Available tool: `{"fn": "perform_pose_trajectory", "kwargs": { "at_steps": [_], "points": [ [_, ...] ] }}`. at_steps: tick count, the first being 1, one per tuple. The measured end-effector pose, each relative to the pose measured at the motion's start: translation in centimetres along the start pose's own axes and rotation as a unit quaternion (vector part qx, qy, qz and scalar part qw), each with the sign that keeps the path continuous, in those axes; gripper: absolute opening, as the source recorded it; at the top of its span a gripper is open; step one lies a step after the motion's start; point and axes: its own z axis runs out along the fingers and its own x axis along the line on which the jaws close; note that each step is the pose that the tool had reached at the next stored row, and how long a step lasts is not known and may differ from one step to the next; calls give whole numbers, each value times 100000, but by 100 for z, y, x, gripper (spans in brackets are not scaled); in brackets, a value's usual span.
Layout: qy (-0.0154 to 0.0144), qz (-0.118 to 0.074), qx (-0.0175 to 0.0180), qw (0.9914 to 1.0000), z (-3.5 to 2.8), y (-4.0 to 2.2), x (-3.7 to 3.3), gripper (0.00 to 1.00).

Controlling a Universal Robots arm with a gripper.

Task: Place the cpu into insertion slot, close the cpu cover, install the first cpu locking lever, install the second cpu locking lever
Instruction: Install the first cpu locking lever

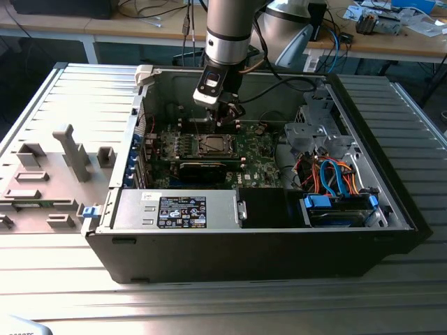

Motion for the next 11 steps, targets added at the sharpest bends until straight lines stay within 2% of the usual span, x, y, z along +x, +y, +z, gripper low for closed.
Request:
{"fn": "perform_pose_trajectory", "kwargs": {
  "at_steps": [11],
  "points": [
    [-11, -464, 13, 99999, 0, 0, 0, 11]
  ]
}}
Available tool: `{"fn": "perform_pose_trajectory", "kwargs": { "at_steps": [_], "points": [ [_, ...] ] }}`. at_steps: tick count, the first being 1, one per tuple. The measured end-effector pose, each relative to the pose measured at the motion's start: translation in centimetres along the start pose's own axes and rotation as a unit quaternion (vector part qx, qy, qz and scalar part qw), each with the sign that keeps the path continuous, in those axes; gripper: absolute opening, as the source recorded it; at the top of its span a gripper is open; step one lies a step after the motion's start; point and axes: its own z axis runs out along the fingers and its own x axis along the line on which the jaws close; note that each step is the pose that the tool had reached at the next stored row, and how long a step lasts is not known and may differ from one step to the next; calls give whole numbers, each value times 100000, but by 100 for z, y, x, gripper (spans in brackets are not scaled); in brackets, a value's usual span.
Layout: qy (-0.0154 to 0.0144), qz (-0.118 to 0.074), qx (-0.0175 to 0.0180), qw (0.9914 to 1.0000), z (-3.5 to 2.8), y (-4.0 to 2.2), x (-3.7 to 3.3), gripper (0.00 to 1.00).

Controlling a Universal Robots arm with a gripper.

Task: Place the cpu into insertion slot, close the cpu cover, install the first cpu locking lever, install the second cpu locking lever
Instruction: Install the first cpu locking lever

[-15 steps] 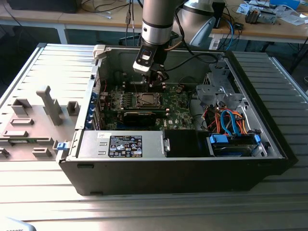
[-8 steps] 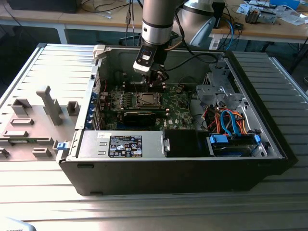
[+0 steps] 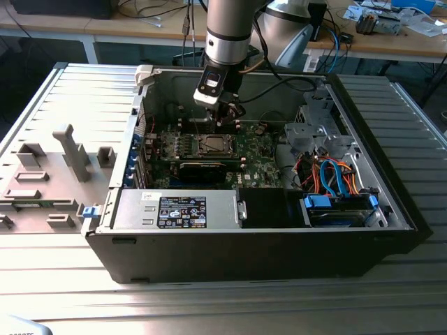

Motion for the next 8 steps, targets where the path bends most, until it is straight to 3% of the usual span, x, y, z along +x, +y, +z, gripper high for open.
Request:
{"fn": "perform_pose_trajectory", "kwargs": {
  "at_steps": [8],
  "points": [
    [-12, -367, 10, 99999, 0, 0, 0, 11]
  ]
}}
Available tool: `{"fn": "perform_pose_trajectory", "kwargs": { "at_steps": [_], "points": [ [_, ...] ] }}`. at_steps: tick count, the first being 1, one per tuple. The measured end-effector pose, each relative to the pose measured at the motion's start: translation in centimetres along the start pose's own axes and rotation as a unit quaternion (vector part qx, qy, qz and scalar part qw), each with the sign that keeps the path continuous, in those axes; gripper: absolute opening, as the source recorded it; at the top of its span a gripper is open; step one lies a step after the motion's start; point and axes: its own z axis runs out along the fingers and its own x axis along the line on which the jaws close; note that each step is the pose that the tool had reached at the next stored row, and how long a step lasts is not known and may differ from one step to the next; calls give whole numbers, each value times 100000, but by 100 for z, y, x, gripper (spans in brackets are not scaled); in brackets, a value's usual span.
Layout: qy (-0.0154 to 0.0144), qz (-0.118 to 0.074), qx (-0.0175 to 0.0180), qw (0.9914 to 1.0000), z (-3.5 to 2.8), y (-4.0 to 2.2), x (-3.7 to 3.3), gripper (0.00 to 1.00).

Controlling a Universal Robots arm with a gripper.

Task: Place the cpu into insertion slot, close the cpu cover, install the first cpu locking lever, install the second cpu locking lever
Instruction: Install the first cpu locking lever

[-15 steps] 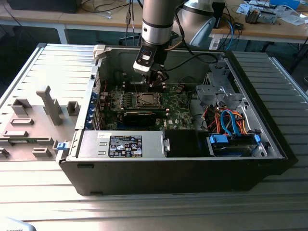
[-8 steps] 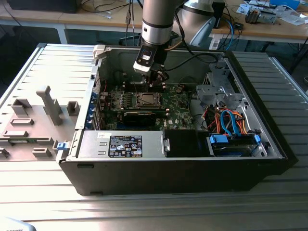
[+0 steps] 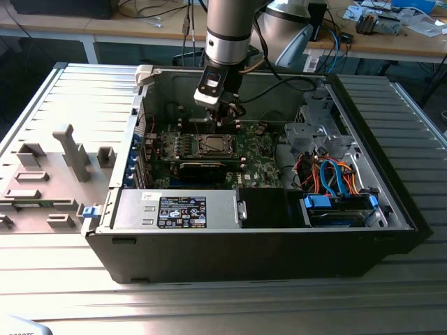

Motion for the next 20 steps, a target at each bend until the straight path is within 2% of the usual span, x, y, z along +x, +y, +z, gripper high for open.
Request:
{"fn": "perform_pose_trajectory", "kwargs": {
  "at_steps": [20],
  "points": [
    [-61, -2093, 57, 99978, 0, 0, 0, 11]
  ]
}}
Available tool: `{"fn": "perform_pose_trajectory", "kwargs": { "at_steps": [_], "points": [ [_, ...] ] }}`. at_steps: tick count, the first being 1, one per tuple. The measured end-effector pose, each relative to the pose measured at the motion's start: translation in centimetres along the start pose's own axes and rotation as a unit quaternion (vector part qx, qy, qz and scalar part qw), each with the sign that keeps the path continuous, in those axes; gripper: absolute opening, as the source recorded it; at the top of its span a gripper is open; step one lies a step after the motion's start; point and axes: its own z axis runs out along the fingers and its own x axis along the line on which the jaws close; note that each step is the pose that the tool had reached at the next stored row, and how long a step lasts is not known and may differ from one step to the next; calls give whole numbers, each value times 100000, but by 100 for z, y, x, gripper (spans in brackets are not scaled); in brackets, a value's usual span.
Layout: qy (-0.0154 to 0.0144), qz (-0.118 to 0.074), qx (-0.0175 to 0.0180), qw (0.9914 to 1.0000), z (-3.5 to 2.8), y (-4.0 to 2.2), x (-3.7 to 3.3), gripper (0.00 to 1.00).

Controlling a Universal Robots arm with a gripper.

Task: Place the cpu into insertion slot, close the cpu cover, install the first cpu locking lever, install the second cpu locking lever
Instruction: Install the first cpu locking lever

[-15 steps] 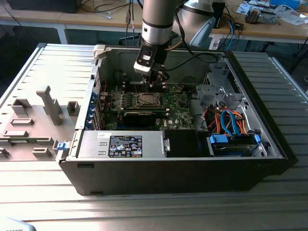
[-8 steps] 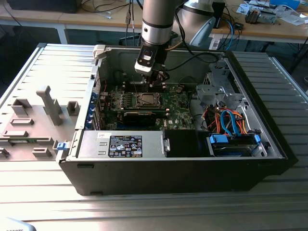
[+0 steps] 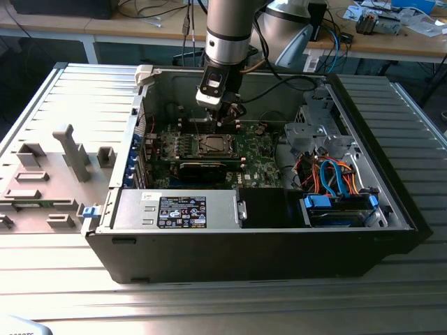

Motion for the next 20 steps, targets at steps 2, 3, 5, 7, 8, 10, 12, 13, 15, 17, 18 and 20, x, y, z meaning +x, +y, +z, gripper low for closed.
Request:
{"fn": "perform_pose_trajectory", "kwargs": {
  "at_steps": [2, 3, 5, 7, 8, 10, 12, 13, 15, 17, 18, 20],
  "points": [
    [-5, -164, 3, 100000, 0, 0, 0, 11],
    [-8, -271, 6, 100000, 0, 0, 0, 11],
    [-12, -415, 11, 99999, 0, 0, 0, 11],
    [-17, -579, 14, 99998, 0, 0, 0, 11],
    [-20, -667, 18, 99998, 0, 0, 0, 11],
    [-21, -738, 19, 99997, 0, 0, 0, 11],
    [-26, -831, 21, 99997, 0, 0, 0, 11],
    [-24, -873, 22, 99996, 0, 0, 0, 11],
    [-27, -976, 26, 99995, 0, 0, 0, 11],
    [-33, -1089, 30, 99994, 0, 0, 0, 11],
    [-33, -1128, 30, 99994, 0, 0, 0, 11],
    [-34, -1200, 33, 99993, 0, 0, 0, 11]
  ]
}}
